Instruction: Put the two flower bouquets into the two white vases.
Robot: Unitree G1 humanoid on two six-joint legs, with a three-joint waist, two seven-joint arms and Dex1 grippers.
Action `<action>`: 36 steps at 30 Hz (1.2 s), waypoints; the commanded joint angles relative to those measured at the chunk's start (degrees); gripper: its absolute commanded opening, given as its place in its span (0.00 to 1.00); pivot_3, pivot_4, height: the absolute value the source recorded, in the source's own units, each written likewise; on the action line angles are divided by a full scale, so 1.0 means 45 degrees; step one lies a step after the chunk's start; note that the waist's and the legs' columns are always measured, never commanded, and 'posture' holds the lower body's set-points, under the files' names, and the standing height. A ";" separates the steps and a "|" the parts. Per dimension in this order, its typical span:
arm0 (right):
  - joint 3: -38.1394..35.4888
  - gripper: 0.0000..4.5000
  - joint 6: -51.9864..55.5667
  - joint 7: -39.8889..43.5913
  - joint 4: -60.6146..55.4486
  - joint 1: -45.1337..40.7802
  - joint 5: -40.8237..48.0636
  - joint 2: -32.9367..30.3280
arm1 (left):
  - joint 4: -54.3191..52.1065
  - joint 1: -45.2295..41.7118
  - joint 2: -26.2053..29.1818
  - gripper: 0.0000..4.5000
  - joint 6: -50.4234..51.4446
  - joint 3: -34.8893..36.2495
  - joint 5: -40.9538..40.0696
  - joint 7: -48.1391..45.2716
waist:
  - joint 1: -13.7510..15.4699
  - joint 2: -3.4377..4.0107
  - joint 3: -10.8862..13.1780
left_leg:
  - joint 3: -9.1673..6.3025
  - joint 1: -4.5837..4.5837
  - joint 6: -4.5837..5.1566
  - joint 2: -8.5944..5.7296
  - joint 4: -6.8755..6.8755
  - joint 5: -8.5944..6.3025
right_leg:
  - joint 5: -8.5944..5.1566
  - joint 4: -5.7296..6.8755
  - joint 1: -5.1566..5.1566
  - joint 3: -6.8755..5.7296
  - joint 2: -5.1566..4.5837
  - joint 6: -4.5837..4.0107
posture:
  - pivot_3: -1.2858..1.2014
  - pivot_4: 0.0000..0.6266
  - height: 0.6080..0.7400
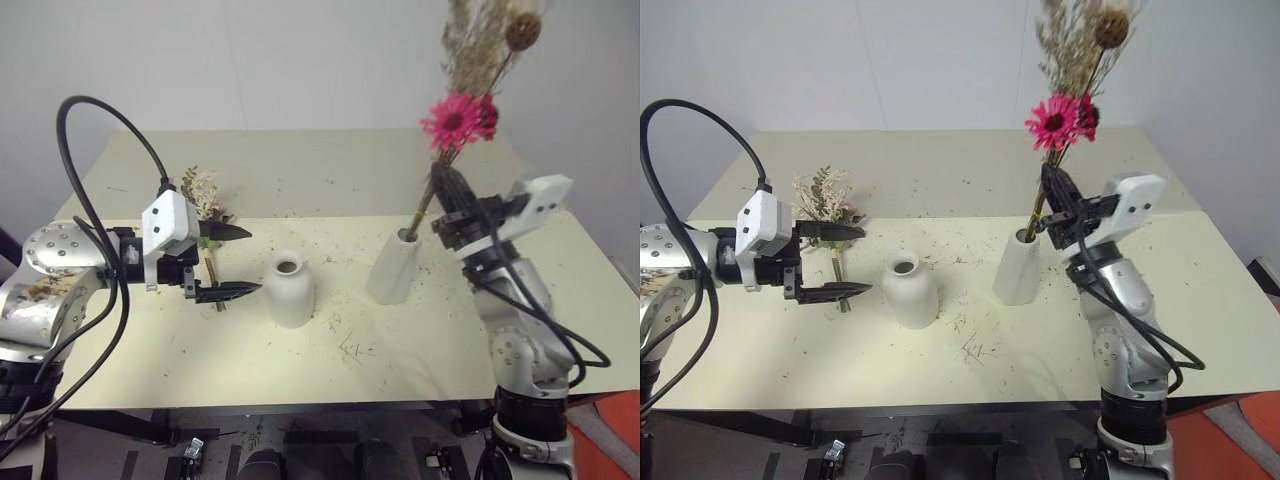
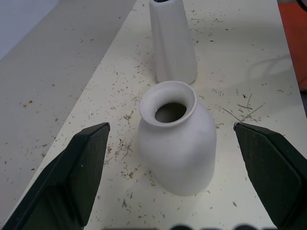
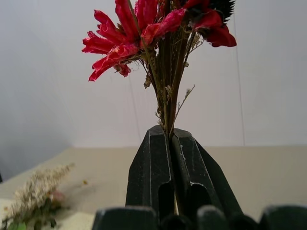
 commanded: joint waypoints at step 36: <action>0.1511 0.99 -0.2300 0.0488 -0.0976 0.2698 -0.2438 0.1042 | -0.0124 -0.0249 -0.0096 1.00 -0.0479 0.0318 0.0033 0.0185 | -0.0048 0.0000 0.0000 | -0.0008 0.0003 0.0000 0.0001 0.0000 0.0000 | 0.0000 0.0003 0.0001 -0.0001 0.0001 0.0000 | 0.52 0.24 1.00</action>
